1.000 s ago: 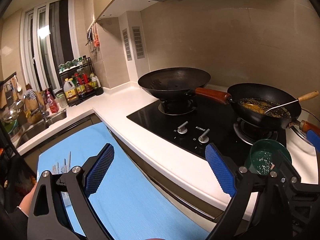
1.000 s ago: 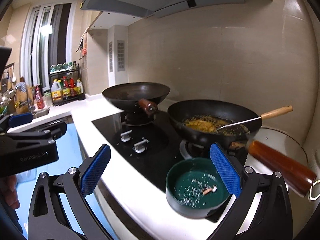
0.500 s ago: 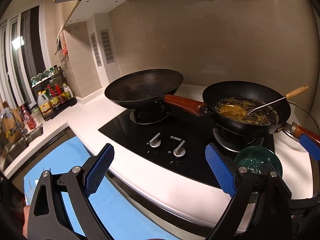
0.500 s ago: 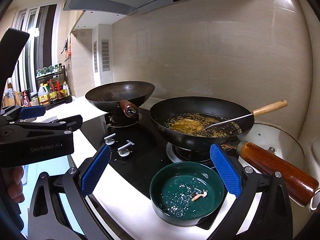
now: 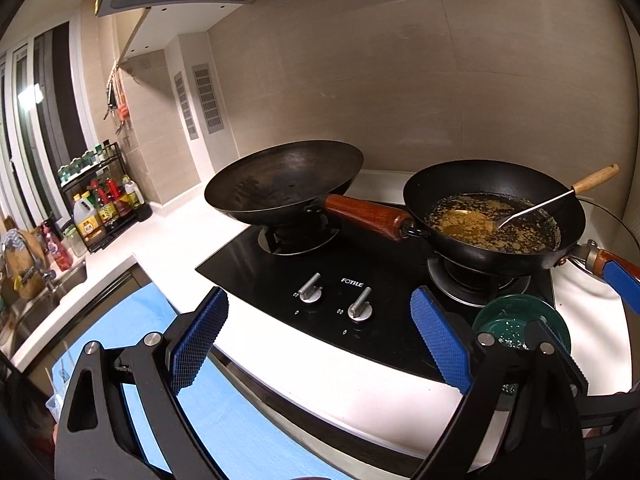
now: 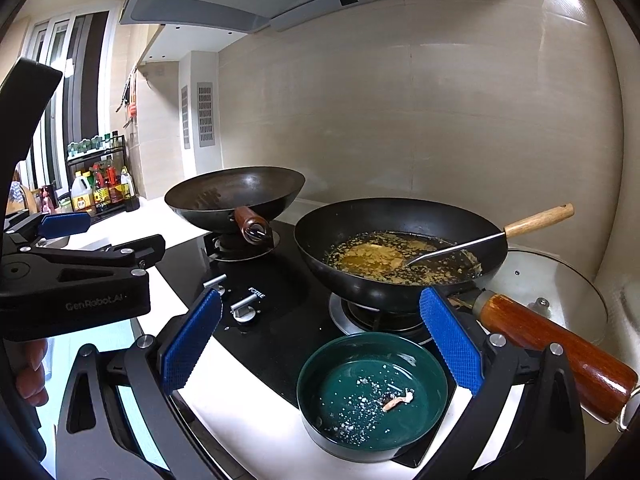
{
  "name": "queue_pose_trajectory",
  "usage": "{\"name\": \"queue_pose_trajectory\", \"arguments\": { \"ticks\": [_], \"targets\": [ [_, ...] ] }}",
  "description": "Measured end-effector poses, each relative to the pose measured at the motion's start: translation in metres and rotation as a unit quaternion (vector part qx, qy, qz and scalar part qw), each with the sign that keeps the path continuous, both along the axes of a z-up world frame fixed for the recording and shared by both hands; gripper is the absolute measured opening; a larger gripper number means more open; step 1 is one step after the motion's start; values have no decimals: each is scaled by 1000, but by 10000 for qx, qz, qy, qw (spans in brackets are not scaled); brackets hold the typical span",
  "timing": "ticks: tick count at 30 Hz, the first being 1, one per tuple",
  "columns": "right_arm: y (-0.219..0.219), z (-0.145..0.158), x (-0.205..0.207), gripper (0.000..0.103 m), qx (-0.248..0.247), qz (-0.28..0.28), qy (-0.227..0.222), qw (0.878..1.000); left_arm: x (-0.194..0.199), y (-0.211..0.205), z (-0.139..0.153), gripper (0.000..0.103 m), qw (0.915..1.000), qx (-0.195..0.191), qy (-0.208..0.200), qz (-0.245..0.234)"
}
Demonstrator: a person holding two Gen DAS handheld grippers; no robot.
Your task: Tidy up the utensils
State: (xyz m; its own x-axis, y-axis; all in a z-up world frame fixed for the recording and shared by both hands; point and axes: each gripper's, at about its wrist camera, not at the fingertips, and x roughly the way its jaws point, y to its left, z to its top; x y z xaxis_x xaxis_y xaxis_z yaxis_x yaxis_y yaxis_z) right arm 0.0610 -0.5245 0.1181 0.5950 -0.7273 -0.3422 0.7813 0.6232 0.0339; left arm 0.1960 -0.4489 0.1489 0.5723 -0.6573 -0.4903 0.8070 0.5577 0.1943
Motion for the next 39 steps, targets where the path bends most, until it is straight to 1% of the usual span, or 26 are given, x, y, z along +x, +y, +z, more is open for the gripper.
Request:
{"name": "queue_pose_trajectory", "arguments": {
  "ticks": [12,18,21,28,32,39],
  "targets": [
    [3,1,-1,98,24,28,-36,10000,1,0,1,90,10000,17,-51,27],
    [10,2,-1,98,-9,136,-45,9999,-2,10,1,90,10000,-57,-18,59],
    [13,0,0,98,9,158,-34,9999,-1,16,0,94,9999,-72,-40,102],
    [18,-4,4,98,-13,261,21,9997,-1,28,-4,94,9998,-100,-29,194],
    [16,-5,5,98,-6,245,36,9997,1,27,-8,94,9998,-63,-40,179],
    [10,-6,7,98,7,203,44,9998,9,23,-10,94,9998,-121,59,160]
  ]
}}
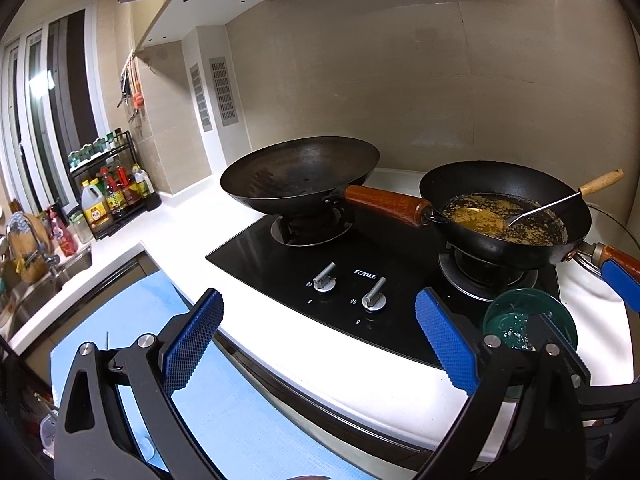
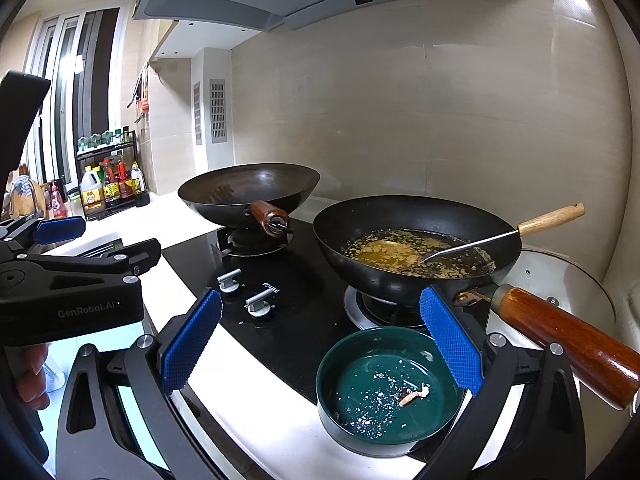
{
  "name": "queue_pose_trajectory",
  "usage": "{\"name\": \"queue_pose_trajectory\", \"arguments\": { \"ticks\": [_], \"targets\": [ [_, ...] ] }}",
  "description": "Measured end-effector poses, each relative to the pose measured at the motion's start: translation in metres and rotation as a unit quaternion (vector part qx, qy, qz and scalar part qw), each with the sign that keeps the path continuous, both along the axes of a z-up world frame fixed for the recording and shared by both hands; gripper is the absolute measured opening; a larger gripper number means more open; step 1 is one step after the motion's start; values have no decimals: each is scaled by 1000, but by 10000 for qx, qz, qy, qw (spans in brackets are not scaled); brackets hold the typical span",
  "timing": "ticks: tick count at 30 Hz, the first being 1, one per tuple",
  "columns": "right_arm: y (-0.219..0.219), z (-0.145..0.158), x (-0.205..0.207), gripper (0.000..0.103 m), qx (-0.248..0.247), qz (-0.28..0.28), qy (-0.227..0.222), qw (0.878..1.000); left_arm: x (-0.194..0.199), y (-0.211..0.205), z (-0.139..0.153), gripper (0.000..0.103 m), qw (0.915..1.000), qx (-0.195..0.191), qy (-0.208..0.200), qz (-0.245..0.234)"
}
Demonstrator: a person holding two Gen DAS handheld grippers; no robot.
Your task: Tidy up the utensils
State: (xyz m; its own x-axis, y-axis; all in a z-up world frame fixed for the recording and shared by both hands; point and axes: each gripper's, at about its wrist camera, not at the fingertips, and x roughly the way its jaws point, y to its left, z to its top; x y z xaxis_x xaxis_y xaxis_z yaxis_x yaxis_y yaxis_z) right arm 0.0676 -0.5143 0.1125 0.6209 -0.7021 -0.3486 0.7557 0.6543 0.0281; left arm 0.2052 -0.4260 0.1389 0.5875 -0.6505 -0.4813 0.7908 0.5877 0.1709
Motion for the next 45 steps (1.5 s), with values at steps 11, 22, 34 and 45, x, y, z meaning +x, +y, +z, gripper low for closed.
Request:
{"name": "queue_pose_trajectory", "arguments": {
  "ticks": [11,22,34,45],
  "targets": [
    [0,-3,1,98,36,37,0,10000,3,-1,-2,94,10000,52,-21,30],
    [11,1,-3,98,-3,102,-42,9999,-3,10,4,94,10000,-13,-58,48],
    [20,4,-7,98,5,186,-76,9998,-5,25,5,94,9998,-23,-48,168],
    [13,3,-13,98,13,-26,-90,10000,-11,20,8,94,9999,-16,-86,61]
  ]
}}
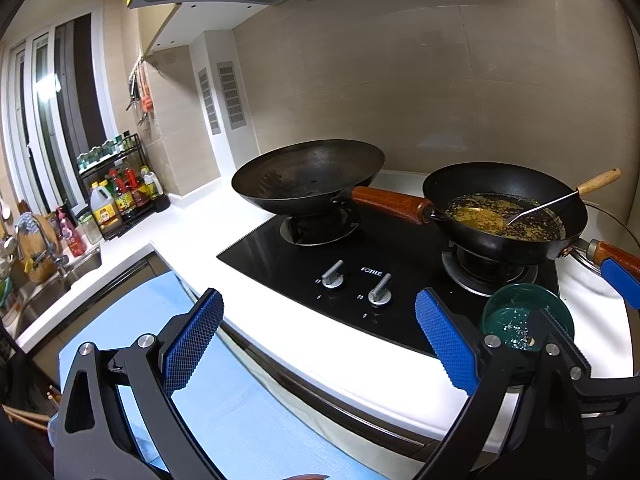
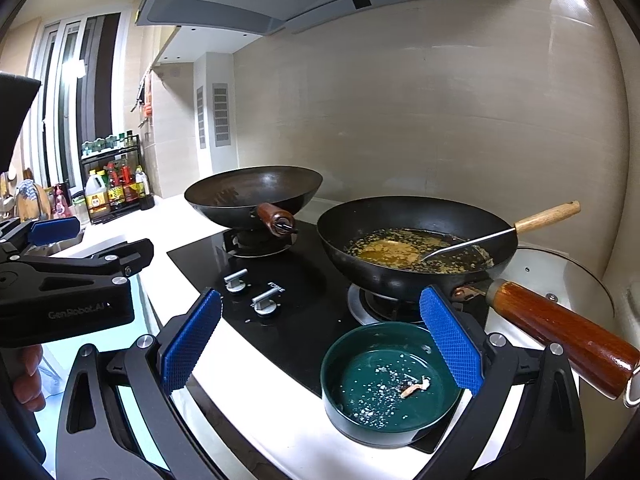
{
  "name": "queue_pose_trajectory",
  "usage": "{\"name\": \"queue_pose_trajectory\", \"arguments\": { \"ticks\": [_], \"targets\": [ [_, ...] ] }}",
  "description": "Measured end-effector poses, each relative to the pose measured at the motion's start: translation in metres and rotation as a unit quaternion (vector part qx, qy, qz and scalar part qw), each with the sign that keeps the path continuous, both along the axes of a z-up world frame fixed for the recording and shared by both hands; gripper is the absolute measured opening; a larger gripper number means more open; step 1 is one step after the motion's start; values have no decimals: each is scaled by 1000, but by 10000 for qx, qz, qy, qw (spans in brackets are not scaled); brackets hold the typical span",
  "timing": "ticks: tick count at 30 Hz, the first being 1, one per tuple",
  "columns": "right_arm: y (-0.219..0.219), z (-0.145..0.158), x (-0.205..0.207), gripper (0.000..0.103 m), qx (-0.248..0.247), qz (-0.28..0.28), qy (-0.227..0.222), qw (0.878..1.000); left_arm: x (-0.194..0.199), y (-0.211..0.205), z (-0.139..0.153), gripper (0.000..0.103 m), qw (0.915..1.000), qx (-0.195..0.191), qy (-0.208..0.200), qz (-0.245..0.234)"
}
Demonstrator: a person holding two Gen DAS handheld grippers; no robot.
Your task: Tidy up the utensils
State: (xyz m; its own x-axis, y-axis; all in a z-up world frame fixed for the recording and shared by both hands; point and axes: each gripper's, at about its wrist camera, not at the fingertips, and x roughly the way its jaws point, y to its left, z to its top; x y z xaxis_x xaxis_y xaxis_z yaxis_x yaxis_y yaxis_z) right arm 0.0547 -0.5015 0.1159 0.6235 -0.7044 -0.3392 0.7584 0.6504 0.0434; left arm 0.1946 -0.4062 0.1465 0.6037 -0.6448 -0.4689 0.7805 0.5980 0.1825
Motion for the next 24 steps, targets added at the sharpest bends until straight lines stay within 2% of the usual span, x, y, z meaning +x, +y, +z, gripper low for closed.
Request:
{"name": "queue_pose_trajectory", "arguments": {
  "ticks": [24],
  "targets": [
    [-6,-1,1,98,34,19,6,10000,-3,-14,-3,94,9999,23,48,-129]
  ]
}}
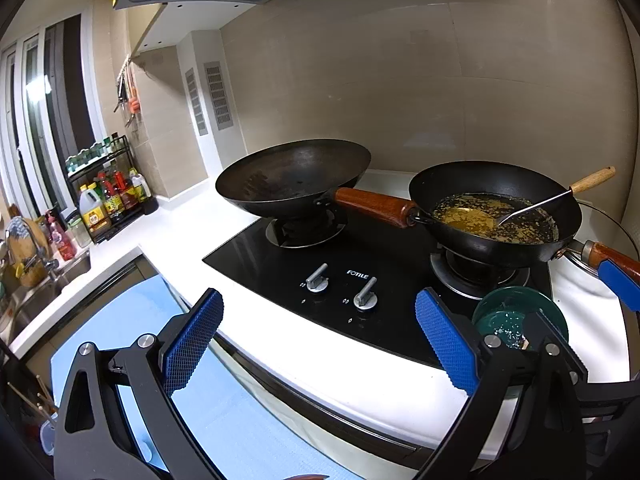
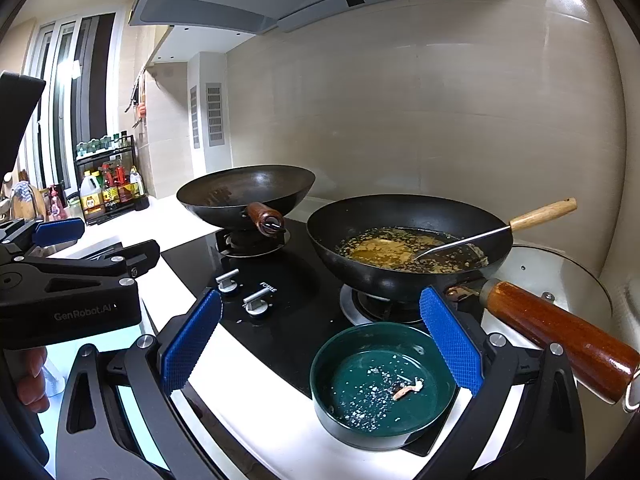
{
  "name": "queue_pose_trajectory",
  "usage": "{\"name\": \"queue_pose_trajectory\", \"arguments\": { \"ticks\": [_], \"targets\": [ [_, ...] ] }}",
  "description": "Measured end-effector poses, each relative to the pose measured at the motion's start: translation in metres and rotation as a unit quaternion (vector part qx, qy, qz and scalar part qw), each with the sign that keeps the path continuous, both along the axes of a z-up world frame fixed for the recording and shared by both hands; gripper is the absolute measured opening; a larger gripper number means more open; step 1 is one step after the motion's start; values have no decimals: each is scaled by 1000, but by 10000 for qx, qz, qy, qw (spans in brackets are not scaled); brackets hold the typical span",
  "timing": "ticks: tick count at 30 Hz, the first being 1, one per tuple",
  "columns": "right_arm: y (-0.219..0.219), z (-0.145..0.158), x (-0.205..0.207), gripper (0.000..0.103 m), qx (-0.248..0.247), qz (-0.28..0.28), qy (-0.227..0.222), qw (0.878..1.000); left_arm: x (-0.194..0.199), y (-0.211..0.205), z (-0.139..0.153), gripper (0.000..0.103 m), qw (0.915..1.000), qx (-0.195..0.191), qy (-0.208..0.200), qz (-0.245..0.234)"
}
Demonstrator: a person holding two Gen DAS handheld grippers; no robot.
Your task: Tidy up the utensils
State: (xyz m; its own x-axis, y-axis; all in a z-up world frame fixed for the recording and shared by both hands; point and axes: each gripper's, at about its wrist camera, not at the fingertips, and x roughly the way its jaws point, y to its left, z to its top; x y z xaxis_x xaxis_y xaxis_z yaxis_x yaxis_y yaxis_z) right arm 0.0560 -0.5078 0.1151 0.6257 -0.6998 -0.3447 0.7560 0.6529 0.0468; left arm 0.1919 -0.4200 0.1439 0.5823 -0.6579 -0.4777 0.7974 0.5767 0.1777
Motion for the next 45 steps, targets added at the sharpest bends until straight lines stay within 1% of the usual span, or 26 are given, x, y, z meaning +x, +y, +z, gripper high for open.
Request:
{"name": "queue_pose_trajectory", "arguments": {
  "ticks": [3,5,9,13,16,19,22,25,30,32,34,37,40,42,44,45],
  "targets": [
    [10,-2,-1,98,5,141,-17,9999,-2,10,1,94,10000,-6,-41,76],
    [20,-5,-1,98,22,340,-38,9994,-5,23,0,94,9998,-30,-44,190],
    [51,-21,1,98,145,980,-76,9951,-15,69,-9,94,9975,-70,-171,686],
    [92,-44,6,98,190,1661,-27,9859,-25,122,-28,94,9923,-20,-247,1214],
    [124,-64,9,98,233,2197,20,9753,-30,168,-46,94,9861,49,-155,1654],
    [156,-84,10,98,275,2713,150,9620,-37,216,-66,94,9771,48,-34,2129],
    [181,-103,12,98,303,3080,288,9505,-46,255,-84,94,9673,45,84,2536],
    [203,-125,12,98,315,3372,471,9397,-56,288,-104,94,9577,-57,281,2864],
    [222,-159,9,98,305,3561,719,9312,-77,325,-139,94,9467,-178,483,3180],
    [227,-174,8,98,315,3652,807,9269,-86,340,-154,94,9408,-252,578,3332],
    [230,-187,6,98,265,3711,874,9241,-95,352,-172,94,9375,-320,672,3401],
    [233,-198,5,98,226,3795,895,9206,-106,365,-198,94,9338,-314,816,3471],
    [234,-207,9,98,180,3846,931,9182,-111,375,-221,93,9301,-264,876,3558],
    [234,-212,10,98,143,3852,943,9179,-113,382,-237,90,9256,-265,1026,3634],
    [234,-216,12,98,116,3844,964,9180,-115,386,-249,88,9228,-265,1106,3681],
    [234,-218,12,98,101,3848,961,9179,-118,388,-250,88,9232,-360,1059,3677]
  ]
}}
